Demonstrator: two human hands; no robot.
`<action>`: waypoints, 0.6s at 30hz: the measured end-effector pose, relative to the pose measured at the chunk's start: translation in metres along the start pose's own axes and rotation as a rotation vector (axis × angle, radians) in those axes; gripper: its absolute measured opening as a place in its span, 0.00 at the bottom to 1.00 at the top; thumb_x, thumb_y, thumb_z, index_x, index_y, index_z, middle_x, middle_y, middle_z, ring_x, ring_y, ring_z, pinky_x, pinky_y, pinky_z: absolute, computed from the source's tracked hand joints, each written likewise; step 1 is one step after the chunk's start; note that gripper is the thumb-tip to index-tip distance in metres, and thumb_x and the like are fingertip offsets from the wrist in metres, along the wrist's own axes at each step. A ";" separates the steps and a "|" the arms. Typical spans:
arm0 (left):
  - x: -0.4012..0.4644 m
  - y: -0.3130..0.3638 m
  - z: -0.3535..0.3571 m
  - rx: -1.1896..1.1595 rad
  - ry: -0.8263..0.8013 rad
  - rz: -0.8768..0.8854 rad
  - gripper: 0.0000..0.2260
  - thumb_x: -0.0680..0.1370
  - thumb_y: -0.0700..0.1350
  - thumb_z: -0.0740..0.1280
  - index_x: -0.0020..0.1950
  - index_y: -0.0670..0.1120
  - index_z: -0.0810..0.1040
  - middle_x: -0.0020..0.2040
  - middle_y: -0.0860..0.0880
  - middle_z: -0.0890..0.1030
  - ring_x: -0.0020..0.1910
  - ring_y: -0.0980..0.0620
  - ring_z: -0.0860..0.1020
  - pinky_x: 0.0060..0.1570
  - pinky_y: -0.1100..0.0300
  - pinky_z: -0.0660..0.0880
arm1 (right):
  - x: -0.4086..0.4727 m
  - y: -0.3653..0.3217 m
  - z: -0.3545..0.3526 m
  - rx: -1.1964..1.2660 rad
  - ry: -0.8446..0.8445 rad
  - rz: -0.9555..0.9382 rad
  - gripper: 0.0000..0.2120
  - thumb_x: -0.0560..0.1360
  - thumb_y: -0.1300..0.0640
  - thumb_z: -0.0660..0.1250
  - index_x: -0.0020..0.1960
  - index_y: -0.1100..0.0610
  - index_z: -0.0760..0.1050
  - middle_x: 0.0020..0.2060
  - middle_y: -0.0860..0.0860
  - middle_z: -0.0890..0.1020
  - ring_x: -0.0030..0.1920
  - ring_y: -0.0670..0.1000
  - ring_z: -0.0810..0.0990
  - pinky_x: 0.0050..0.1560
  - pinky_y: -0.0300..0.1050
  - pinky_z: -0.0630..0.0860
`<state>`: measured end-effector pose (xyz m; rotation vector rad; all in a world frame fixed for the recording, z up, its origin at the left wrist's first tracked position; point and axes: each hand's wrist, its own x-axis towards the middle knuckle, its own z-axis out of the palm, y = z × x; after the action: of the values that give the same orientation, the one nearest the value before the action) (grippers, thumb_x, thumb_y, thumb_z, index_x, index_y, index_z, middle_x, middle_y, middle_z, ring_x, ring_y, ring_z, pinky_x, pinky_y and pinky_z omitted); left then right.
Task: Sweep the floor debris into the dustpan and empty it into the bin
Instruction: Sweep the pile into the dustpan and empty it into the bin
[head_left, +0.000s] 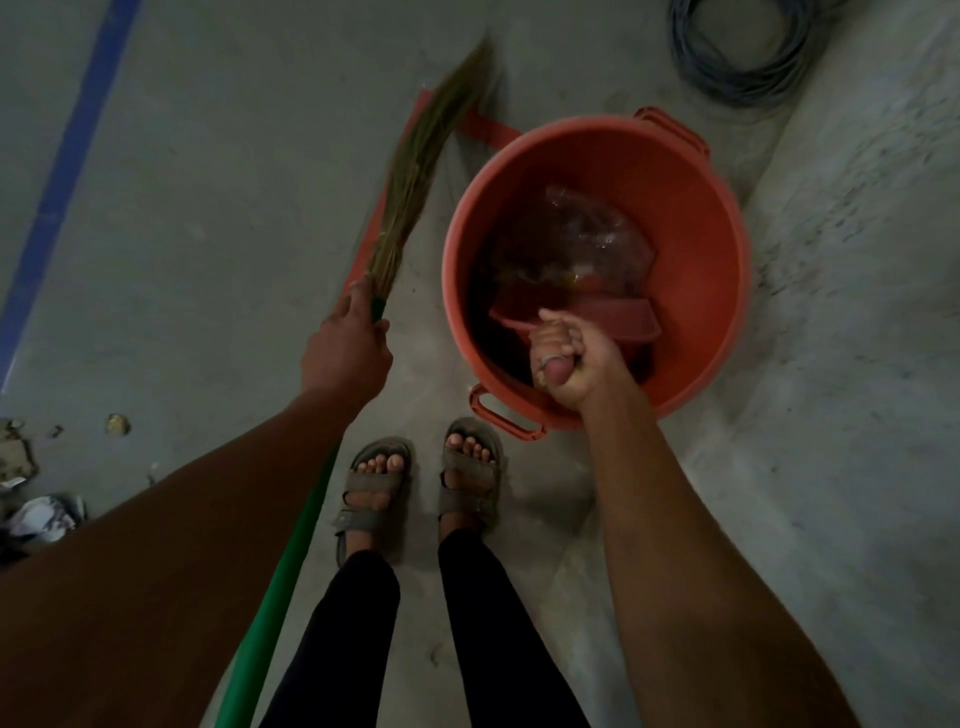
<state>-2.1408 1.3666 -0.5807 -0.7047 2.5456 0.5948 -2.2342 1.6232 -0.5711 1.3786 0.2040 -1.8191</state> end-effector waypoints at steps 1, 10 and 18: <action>0.002 -0.001 0.001 0.005 0.001 0.002 0.26 0.85 0.49 0.61 0.81 0.53 0.55 0.73 0.41 0.73 0.58 0.35 0.78 0.49 0.42 0.80 | 0.012 -0.004 0.001 -0.018 0.057 -0.033 0.24 0.81 0.63 0.60 0.29 0.50 0.59 0.18 0.45 0.63 0.15 0.45 0.63 0.15 0.36 0.62; -0.020 -0.003 -0.007 -0.006 0.000 -0.012 0.25 0.84 0.49 0.61 0.80 0.52 0.56 0.71 0.40 0.74 0.58 0.35 0.78 0.51 0.39 0.80 | 0.002 0.030 0.025 -0.031 0.012 -0.054 0.26 0.83 0.61 0.58 0.26 0.53 0.60 0.17 0.45 0.61 0.15 0.45 0.62 0.15 0.38 0.62; -0.054 -0.013 -0.042 -0.022 0.014 -0.050 0.25 0.84 0.49 0.60 0.80 0.52 0.56 0.71 0.41 0.74 0.58 0.35 0.78 0.49 0.42 0.78 | -0.085 0.082 0.015 -0.136 -0.132 -0.119 0.24 0.80 0.59 0.57 0.24 0.55 0.66 0.17 0.44 0.63 0.14 0.44 0.62 0.16 0.35 0.63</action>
<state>-2.1031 1.3552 -0.5224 -0.7810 2.5300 0.6032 -2.1842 1.6048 -0.4652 1.1693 0.3394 -1.9489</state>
